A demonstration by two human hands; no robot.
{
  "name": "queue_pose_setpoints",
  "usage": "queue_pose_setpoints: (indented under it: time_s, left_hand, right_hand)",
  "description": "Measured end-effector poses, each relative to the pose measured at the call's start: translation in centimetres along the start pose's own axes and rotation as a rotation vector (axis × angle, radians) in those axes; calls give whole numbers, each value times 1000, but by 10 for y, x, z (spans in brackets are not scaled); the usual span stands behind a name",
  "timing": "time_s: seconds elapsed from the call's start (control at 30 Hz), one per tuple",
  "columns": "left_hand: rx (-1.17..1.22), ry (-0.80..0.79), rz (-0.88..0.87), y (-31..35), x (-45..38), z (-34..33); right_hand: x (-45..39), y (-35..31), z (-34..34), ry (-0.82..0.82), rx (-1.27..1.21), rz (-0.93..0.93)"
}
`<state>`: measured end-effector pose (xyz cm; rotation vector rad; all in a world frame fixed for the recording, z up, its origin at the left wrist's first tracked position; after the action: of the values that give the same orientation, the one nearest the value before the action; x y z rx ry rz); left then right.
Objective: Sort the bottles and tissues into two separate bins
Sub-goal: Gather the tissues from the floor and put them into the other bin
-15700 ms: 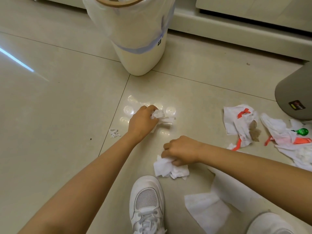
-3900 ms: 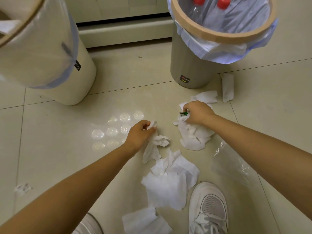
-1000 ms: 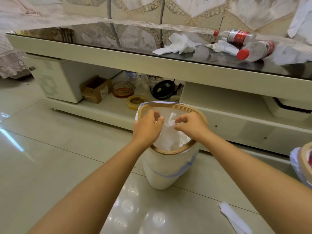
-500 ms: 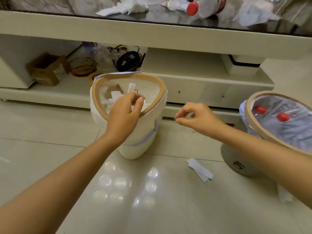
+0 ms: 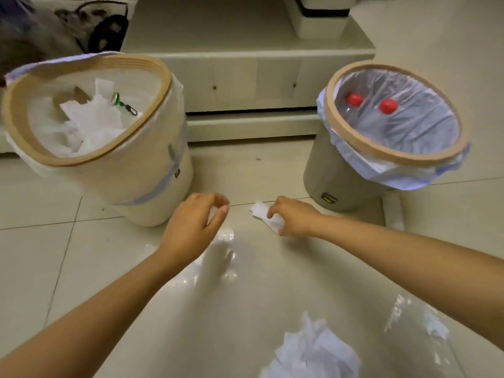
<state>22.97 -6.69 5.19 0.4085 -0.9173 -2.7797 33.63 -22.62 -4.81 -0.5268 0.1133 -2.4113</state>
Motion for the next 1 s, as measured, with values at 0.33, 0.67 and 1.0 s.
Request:
queue_pose_setpoints:
  time_s: [0.33, 0.67, 1.0]
  left_hand:
    - [-3, -185, 62, -3, 28, -65]
    - [197, -128, 256, -11, 18, -83]
    - [264, -135, 361, 0, 6, -111]
  right_hand:
    - [-23, 1, -36, 96, 57, -4]
    - [55, 80, -21, 349, -286, -108]
    - [119, 276, 6, 574, -433, -891]
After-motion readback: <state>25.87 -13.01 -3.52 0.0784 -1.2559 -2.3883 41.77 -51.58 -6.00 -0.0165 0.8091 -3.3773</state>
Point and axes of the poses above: each hand's wrist, its own x-axis away from the middle knuckle, its own z-axis out of the back of the hand, y = z × x, the point moved 9 cm from there along -x, towards the middle knuckle, and after that the axes turned 11 degrees about y, right-handed, at the moved point
